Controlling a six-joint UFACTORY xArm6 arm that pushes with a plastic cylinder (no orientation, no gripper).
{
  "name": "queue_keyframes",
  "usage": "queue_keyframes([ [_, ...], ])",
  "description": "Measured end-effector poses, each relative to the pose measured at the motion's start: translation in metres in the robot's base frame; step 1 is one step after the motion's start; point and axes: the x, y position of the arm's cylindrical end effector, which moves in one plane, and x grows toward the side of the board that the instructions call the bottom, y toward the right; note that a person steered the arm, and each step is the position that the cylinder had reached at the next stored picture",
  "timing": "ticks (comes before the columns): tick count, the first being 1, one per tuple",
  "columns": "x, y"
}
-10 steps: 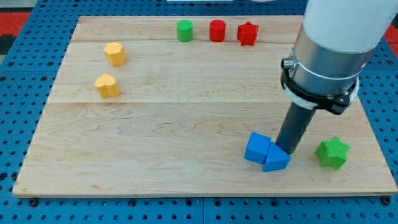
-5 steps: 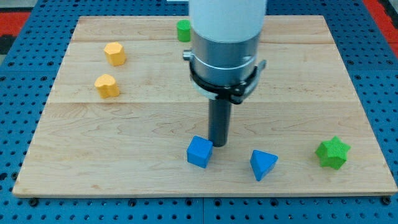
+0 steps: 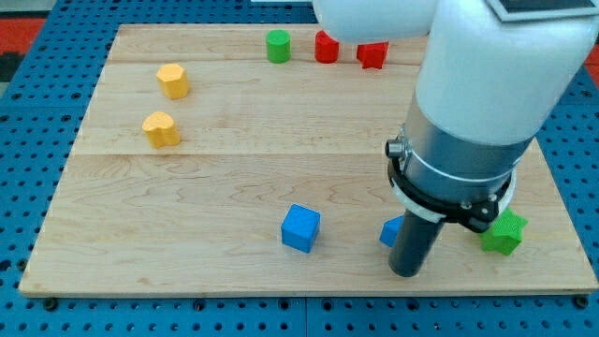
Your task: Separate the blue blocks from each other
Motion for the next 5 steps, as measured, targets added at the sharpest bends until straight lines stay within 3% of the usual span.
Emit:
queue_keyframes([
  [5, -0.017, -0.022],
])
